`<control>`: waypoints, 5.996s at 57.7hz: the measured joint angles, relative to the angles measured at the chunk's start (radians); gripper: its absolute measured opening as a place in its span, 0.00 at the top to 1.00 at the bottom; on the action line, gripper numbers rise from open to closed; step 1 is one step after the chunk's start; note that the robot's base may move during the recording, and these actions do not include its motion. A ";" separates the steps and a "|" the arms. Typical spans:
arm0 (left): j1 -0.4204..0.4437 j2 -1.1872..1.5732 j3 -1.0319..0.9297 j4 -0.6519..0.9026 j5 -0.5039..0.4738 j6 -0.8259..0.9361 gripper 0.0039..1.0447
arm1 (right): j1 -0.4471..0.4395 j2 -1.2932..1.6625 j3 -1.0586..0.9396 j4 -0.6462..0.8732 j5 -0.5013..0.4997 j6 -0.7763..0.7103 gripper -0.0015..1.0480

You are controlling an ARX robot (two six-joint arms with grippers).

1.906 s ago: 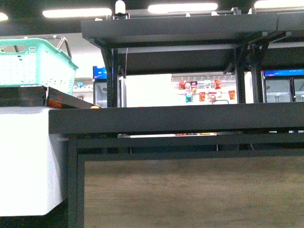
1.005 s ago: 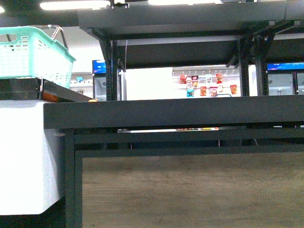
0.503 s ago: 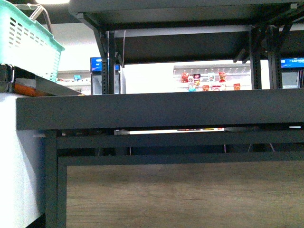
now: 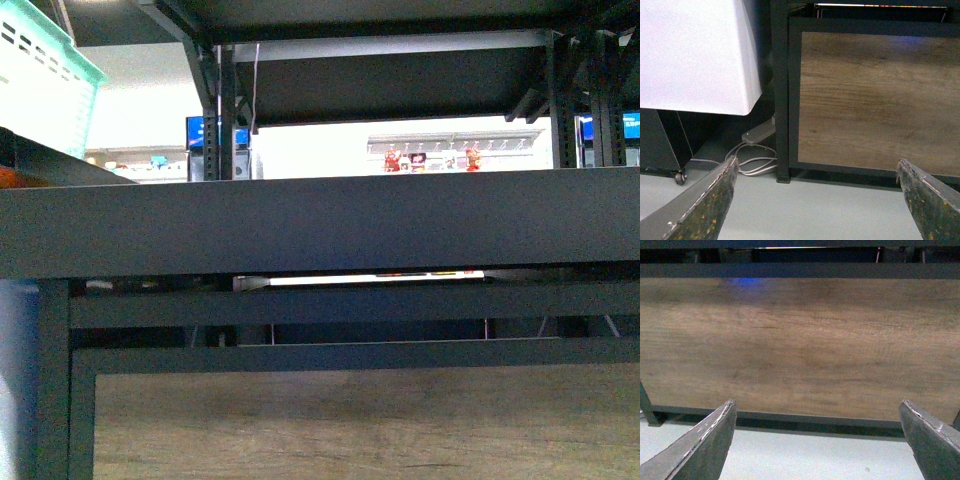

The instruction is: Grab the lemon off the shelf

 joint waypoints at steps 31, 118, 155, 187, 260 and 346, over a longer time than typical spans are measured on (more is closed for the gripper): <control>0.000 0.000 0.000 0.000 0.000 0.000 0.07 | 0.000 0.000 0.000 0.000 0.000 0.000 0.07; 0.000 0.000 0.000 0.000 0.000 0.000 0.07 | 0.000 0.002 0.000 0.000 0.000 0.000 0.07; 0.000 0.000 0.000 0.000 0.000 0.000 0.07 | 0.000 0.002 0.000 0.000 0.000 0.000 0.07; 0.000 0.000 0.000 0.000 0.000 0.000 0.07 | 0.000 0.002 0.000 0.000 0.000 0.000 0.07; 0.632 1.811 1.317 0.206 0.602 -1.136 0.07 | 0.000 0.002 0.000 0.000 0.000 0.000 0.07; -0.139 1.402 0.961 0.167 0.583 -0.820 0.88 | 0.000 0.002 0.000 0.000 0.000 0.000 0.07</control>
